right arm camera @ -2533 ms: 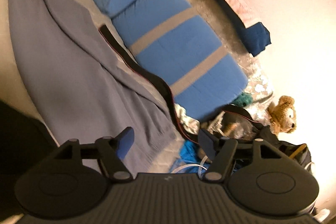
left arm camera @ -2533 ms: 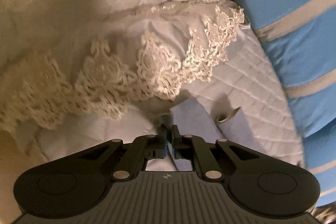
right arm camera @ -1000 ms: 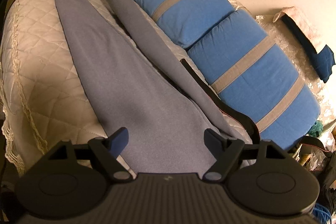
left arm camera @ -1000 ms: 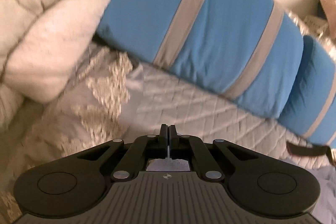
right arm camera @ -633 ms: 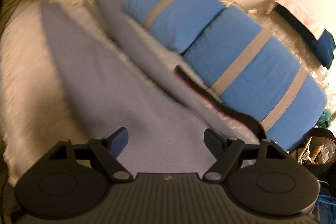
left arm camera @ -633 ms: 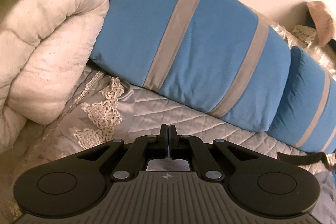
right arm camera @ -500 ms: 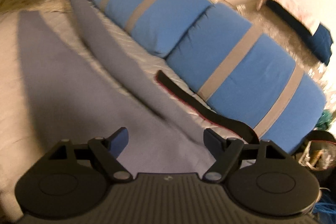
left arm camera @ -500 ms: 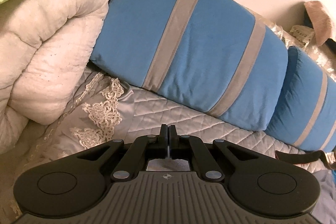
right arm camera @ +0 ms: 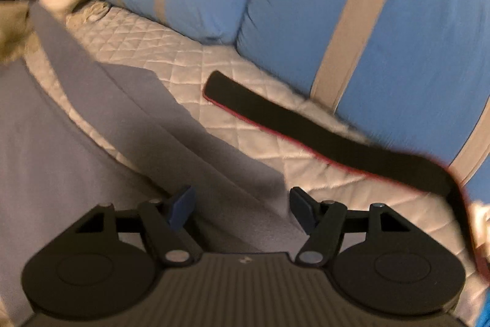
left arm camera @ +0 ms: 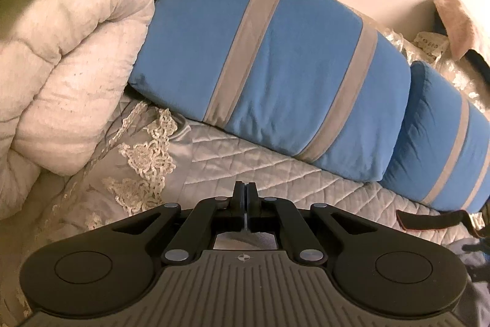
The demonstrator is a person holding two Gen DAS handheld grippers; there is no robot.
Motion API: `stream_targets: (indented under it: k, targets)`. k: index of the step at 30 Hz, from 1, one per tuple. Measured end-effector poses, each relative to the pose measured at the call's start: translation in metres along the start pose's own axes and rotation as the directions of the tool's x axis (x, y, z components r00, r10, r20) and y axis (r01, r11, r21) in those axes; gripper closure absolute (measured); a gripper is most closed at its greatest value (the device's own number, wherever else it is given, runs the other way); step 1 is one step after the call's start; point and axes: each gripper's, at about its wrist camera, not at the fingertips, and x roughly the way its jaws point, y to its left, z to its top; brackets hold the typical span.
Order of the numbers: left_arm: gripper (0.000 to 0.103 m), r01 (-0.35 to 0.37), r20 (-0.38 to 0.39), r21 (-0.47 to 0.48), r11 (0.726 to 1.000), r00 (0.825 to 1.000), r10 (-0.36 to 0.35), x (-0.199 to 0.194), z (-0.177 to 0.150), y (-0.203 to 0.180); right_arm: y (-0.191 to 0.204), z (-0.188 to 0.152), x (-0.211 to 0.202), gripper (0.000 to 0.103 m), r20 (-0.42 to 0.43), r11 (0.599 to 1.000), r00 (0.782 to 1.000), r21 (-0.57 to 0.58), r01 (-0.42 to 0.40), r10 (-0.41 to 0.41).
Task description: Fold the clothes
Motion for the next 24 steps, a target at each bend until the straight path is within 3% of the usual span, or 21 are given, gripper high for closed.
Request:
stream_targets:
  k: [1, 2, 3, 4, 5, 7, 11, 16, 21, 24]
  targets:
    - [0.102, 0.000, -0.005, -0.005, 1.000, 1.000, 0.000, 0.001, -0.001, 0.002, -0.004, 0.000, 0.003, 0.026, -0.008, 1.000, 1.000, 0.018, -0.021, 0.021]
    - [0.102, 0.001, -0.010, -0.009, 1.000, 1.000, -0.001, 0.002, -0.002, 0.004, -0.008, 0.000, 0.005, 0.045, -0.016, 0.999, 0.999, 0.035, -0.042, 0.042]
    - [0.102, 0.001, -0.015, -0.014, 1.000, 1.000, -0.001, 0.003, -0.003, 0.006, -0.009, 0.000, 0.007, 0.054, -0.029, 0.997, 0.998, 0.044, -0.061, 0.062]
    - [0.102, 0.000, -0.019, -0.019, 1.000, 1.000, -0.001, 0.004, -0.004, 0.008, -0.009, -0.001, 0.007, 0.080, -0.038, 0.997, 0.997, 0.047, -0.067, 0.069]
    - [0.102, -0.001, -0.022, -0.024, 1.000, 1.000, 0.001, 0.004, -0.005, 0.010, -0.008, -0.002, 0.007, 0.095, -0.045, 0.996, 0.996, 0.049, -0.074, 0.076]
    - [0.102, -0.008, -0.021, -0.028, 1.000, 1.000, 0.008, 0.003, -0.006, 0.012, -0.007, -0.005, -0.002, 0.099, -0.022, 0.996, 0.997, 0.038, -0.079, 0.080]
    - [0.102, -0.012, 0.019, -0.037, 0.999, 1.000, 0.012, -0.012, -0.005, 0.008, -0.007, -0.009, -0.042, 0.100, 0.099, 0.999, 0.994, 0.036, -0.038, 0.034]
    - [0.102, 0.002, 0.125, -0.037, 0.999, 0.992, 0.002, -0.064, 0.004, -0.011, 0.002, -0.006, -0.102, 0.101, 0.249, 0.998, 0.967, 0.012, 0.056, -0.057]
    - [0.102, 0.039, 0.281, -0.018, 0.999, 0.959, -0.032, -0.134, 0.016, -0.031, -0.003, 0.002, -0.151, 0.102, 0.376, 0.996, 0.923, 0.013, 0.086, -0.084]
    - [0.102, 0.011, 0.328, 0.038, 0.999, 0.944, -0.023, -0.150, 0.024, -0.043, -0.012, 0.012, -0.148, 0.102, 0.387, 0.995, 0.917, 0.028, 0.094, -0.097]
